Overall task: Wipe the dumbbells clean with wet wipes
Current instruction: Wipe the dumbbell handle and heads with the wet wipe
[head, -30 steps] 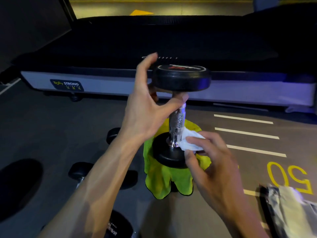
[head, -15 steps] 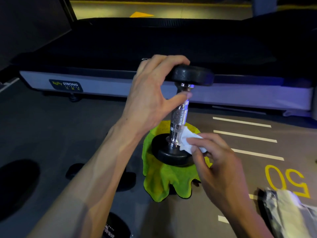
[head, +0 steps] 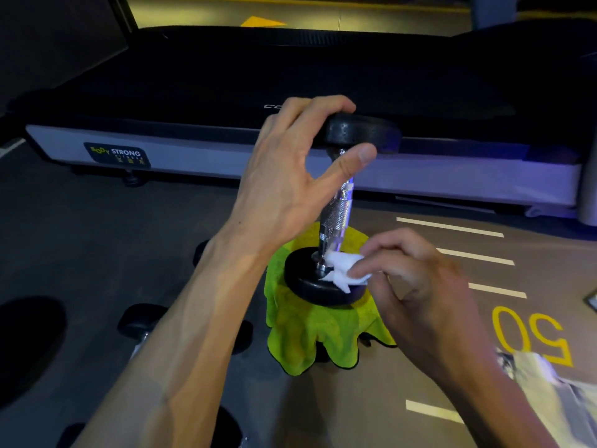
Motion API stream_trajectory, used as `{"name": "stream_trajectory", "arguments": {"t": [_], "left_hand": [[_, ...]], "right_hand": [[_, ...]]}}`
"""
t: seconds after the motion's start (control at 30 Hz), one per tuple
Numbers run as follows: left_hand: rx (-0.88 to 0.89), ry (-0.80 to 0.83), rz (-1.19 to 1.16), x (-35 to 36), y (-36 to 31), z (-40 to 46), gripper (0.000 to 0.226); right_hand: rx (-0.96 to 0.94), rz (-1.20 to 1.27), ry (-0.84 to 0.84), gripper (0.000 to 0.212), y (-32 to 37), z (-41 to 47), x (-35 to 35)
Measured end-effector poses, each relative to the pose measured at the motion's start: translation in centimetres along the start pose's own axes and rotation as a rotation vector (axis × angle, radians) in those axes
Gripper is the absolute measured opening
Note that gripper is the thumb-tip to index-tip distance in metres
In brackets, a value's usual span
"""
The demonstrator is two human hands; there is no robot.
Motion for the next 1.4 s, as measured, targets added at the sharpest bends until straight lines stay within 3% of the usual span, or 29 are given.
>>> {"name": "stream_trajectory", "arguments": {"t": [0.3, 0.43, 0.57, 0.67, 0.83, 1.03, 1.13, 1.4], "left_hand": [[-0.022, 0.020, -0.017, 0.3, 0.0, 0.1, 0.047], [-0.027, 0.019, -0.014, 0.2, 0.1, 0.0, 0.048], [-0.025, 0.009, -0.021, 0.3, 0.1, 0.0, 0.048], [-0.029, 0.014, -0.023, 0.4, 0.1, 0.1, 0.047], [-0.022, 0.007, -0.027, 0.3, 0.1, 0.0, 0.047], [-0.025, 0.014, -0.030, 0.3, -0.1, 0.0, 0.044], [-0.029, 0.010, -0.043, 0.2, -0.1, -0.1, 0.043], [-0.041, 0.018, -0.064, 0.2, 0.2, 0.1, 0.044]], "right_hand": [[-0.066, -0.139, 0.002, 0.020, 2.5, 1.3, 2.2], [-0.075, -0.128, 0.039, 0.033, 2.7, 1.5, 2.6], [-0.152, -0.127, 0.033, 0.021, 2.8, 1.4, 2.8], [-0.159, -0.055, 0.114, 0.006, 2.0, 2.0, 2.7], [-0.044, -0.041, 0.340, 0.019, 1.4, 1.7, 2.3], [0.103, -0.106, 0.198, 0.024, 1.4, 2.2, 2.9], [0.121, -0.093, 0.173, 0.005, 1.2, 2.5, 2.9], [-0.077, 0.072, -0.145, 0.013, 1.9, 3.1, 1.8]]}}
Point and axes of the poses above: each hand's wrist, its own z-axis towards the middle knuckle, its own x-axis out of the palm, y = z × x, the point moved 5 cm from there along z, towards the middle knuckle, and after that the axes turned 13 degrees about x, right-handed, at the moved point
